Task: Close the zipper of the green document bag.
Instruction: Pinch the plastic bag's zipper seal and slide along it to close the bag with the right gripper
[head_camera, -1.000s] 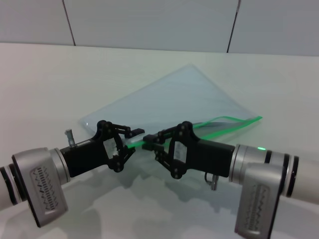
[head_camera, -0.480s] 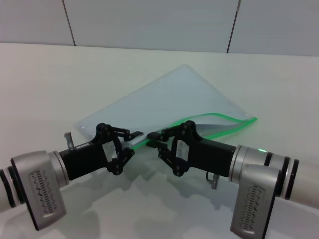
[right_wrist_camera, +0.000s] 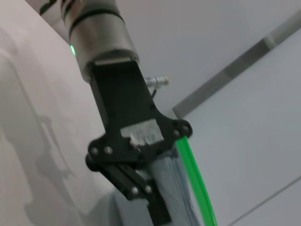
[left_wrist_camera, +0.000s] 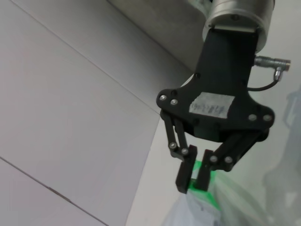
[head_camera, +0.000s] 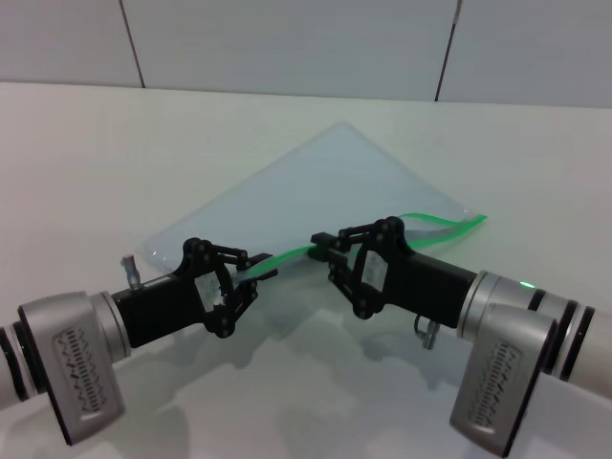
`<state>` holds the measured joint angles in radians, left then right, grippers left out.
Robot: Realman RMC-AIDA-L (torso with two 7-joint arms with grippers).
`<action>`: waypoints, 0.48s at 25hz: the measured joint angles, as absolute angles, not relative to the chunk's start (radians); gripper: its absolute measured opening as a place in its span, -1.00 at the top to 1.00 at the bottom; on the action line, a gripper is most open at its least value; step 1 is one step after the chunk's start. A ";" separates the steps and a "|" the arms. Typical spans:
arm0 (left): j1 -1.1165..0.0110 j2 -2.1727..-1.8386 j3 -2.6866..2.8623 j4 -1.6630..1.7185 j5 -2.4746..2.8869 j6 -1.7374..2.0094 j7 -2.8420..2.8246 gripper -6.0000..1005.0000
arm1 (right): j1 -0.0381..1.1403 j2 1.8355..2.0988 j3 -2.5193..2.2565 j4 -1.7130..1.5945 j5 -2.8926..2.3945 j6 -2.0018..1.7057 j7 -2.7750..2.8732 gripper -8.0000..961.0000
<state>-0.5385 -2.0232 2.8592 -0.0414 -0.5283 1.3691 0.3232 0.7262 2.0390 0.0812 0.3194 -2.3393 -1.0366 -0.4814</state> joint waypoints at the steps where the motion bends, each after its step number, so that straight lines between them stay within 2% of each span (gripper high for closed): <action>1: -0.537 -2.023 2.859 -0.043 -0.528 1.372 0.323 0.88 | 0.725 2.039 0.086 0.319 -2.339 -1.033 -0.482 0.82; 12: -0.533 -2.023 2.859 -0.045 -0.527 1.379 0.324 0.88 | 0.662 2.039 0.239 0.239 -2.337 -1.008 -0.492 0.82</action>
<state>-0.5332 -2.0233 2.8594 -0.0452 -0.5274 1.3787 0.3240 0.6618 2.0386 0.2387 0.2391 -2.3373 -1.0078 -0.4921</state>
